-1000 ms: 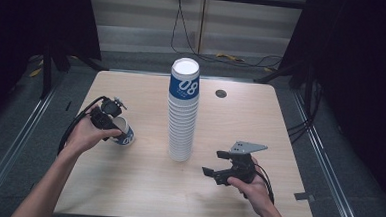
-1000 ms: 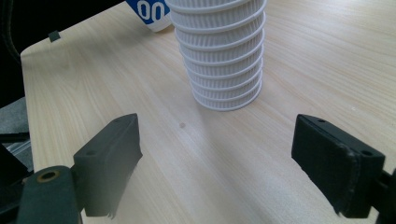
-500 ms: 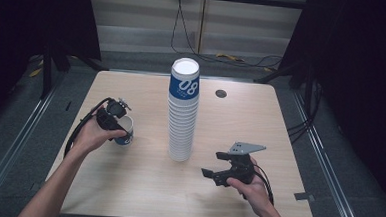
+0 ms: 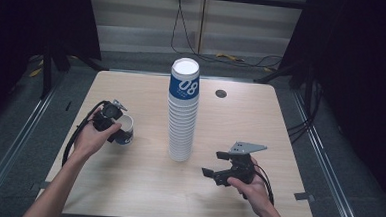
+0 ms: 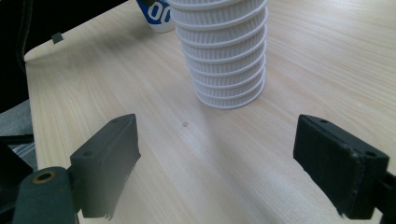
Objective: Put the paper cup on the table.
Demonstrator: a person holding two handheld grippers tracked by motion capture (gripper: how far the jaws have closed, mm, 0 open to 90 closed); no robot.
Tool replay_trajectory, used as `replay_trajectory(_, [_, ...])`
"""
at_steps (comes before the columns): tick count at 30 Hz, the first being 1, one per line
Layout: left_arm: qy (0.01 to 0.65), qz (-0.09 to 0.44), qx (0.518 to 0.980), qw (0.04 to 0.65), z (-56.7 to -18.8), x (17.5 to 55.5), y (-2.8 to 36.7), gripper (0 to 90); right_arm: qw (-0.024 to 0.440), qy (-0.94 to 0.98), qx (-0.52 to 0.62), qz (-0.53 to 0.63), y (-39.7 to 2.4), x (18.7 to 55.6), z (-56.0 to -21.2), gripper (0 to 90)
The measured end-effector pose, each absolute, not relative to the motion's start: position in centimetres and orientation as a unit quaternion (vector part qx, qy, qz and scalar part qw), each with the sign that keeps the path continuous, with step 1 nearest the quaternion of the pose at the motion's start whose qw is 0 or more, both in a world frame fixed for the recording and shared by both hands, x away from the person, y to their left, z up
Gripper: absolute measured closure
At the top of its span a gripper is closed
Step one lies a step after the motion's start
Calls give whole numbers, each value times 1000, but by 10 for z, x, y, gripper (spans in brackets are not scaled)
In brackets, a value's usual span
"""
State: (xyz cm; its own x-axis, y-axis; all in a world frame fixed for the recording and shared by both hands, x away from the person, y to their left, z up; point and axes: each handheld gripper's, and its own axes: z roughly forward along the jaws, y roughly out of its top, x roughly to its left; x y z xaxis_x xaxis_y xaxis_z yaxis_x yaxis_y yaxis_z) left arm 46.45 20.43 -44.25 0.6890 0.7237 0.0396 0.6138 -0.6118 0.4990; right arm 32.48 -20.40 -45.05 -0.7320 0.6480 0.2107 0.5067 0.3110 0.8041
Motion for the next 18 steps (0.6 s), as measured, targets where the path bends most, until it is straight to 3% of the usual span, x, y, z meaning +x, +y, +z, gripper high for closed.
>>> replay_trajectory(5, [377, 130, 874, 278, -451, 459, 215, 142, 86, 803, 359, 468, -205, 325, -449, 147])
replay_trajectory(18, [399, 132, 857, 297, -462, 446, 227, 159, 90, 797, 363, 474, -207, 326, -447, 147])
